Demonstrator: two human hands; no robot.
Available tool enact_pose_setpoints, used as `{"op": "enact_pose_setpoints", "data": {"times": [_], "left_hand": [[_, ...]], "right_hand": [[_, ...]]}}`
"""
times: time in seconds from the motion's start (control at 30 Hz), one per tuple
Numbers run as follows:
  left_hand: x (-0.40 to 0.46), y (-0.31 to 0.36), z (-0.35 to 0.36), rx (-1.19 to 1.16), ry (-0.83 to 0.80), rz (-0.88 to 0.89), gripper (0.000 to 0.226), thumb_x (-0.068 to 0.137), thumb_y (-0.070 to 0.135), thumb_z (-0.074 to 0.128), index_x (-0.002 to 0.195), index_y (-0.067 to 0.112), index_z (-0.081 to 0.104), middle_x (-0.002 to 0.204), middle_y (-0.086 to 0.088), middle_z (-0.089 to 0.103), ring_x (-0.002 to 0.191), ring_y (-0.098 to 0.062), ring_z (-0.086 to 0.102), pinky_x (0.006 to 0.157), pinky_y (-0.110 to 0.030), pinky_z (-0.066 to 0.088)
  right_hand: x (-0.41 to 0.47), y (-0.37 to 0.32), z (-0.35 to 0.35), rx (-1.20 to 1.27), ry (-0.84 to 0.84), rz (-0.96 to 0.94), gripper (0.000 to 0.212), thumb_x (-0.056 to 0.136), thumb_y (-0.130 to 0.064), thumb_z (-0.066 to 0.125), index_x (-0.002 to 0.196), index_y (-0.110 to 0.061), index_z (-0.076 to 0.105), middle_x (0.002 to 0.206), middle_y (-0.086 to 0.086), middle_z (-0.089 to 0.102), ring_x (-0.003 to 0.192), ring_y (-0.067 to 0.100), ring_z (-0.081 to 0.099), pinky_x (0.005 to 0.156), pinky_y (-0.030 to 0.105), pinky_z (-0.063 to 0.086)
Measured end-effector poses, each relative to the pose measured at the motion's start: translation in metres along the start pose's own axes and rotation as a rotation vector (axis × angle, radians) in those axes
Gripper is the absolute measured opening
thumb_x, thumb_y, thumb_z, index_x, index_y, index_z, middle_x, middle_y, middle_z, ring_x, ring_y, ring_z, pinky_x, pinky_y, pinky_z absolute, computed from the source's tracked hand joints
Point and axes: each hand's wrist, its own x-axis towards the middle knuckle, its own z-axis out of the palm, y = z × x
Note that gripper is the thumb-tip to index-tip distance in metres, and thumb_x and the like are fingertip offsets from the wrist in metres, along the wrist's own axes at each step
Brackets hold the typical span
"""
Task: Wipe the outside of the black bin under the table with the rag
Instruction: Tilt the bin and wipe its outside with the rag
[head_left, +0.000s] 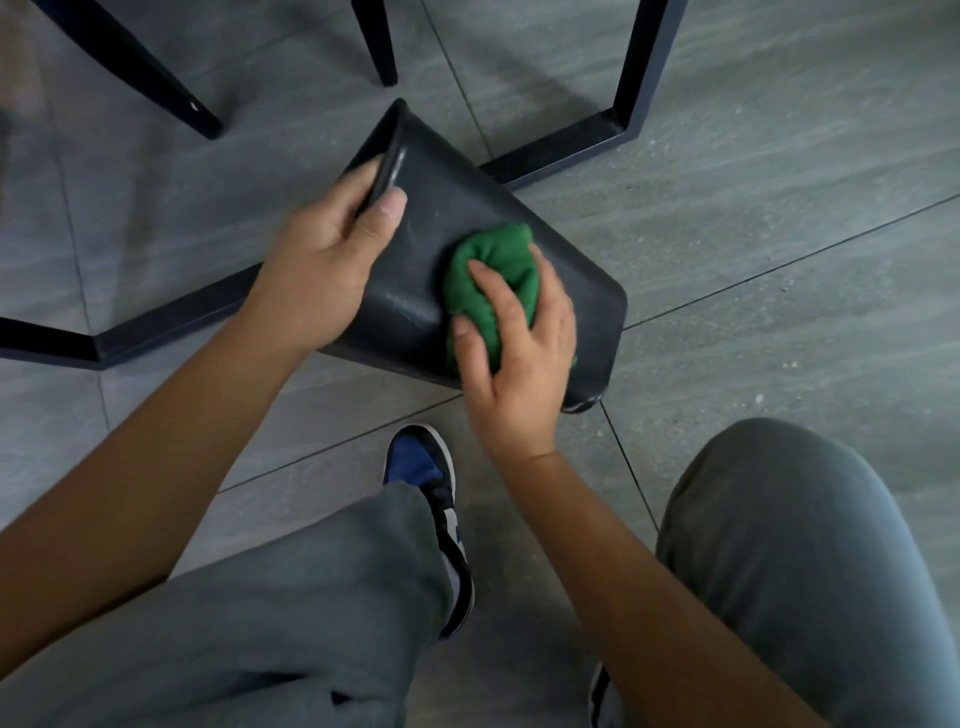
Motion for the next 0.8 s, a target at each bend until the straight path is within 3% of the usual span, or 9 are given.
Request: {"op": "enact_pose_setpoints", "data": {"times": [0.1,0.2,0.33,0.47,0.63,0.8], "left_hand": [[0.002,-0.006,-0.005,-0.011,0.016,0.003,0.046,0.106,0.048,0.051,0.150,0.033,0.055,0.138,0.017,0.068,0.135,-0.003,0.059,0.120,-0.039,0.043],[0.001,-0.010,-0.009,-0.006,0.024,-0.025,0.059,0.102,0.056,0.052,0.154,0.028,0.052,0.146,0.008,0.065,0.140,-0.010,0.057,0.123,-0.045,0.040],[0.001,-0.003,-0.005,-0.003,0.033,-0.029,0.060,0.102,0.055,0.052,0.154,0.025,0.052,0.147,0.007,0.064,0.140,-0.009,0.056,0.123,-0.041,0.040],[0.000,0.000,-0.001,-0.004,0.040,-0.043,0.052,0.109,0.050,0.045,0.155,0.026,0.051,0.146,0.019,0.060,0.139,0.005,0.051,0.124,-0.026,0.035],[-0.004,0.001,-0.003,0.015,0.038,-0.055,0.067,0.102,0.068,0.035,0.156,0.030,0.050,0.156,0.011,0.056,0.147,-0.004,0.047,0.127,-0.039,0.034],[-0.010,0.004,0.000,0.008,0.083,-0.113,0.068,0.107,0.064,0.029,0.158,0.023,0.046,0.162,0.001,0.050,0.151,-0.012,0.043,0.127,-0.040,0.033]], "right_hand": [[0.000,0.033,-0.004,-0.002,0.068,0.164,0.041,0.100,-0.038,0.059,0.140,-0.025,0.063,0.157,0.019,0.047,0.143,0.037,0.047,0.114,0.059,0.039],[0.001,0.057,-0.010,-0.019,0.060,0.314,0.045,0.102,-0.044,0.053,0.142,-0.027,0.061,0.160,0.016,0.044,0.146,0.034,0.044,0.118,0.055,0.038],[0.012,0.079,-0.022,-0.058,0.069,0.520,0.047,0.104,-0.046,0.050,0.148,-0.030,0.055,0.161,0.015,0.040,0.145,0.034,0.042,0.117,0.051,0.040],[0.025,0.091,-0.037,-0.052,0.043,0.681,0.048,0.106,-0.041,0.052,0.152,-0.027,0.050,0.155,0.011,0.045,0.138,0.032,0.050,0.112,0.049,0.046],[0.032,0.085,-0.045,0.022,0.079,0.705,0.045,0.104,-0.030,0.059,0.149,-0.025,0.055,0.148,0.007,0.052,0.131,0.028,0.057,0.100,0.027,0.040],[0.066,0.040,-0.056,0.186,0.105,0.478,0.065,0.097,-0.016,0.068,0.157,-0.023,0.043,0.154,0.001,0.052,0.139,0.016,0.051,0.114,0.028,0.041]]}}
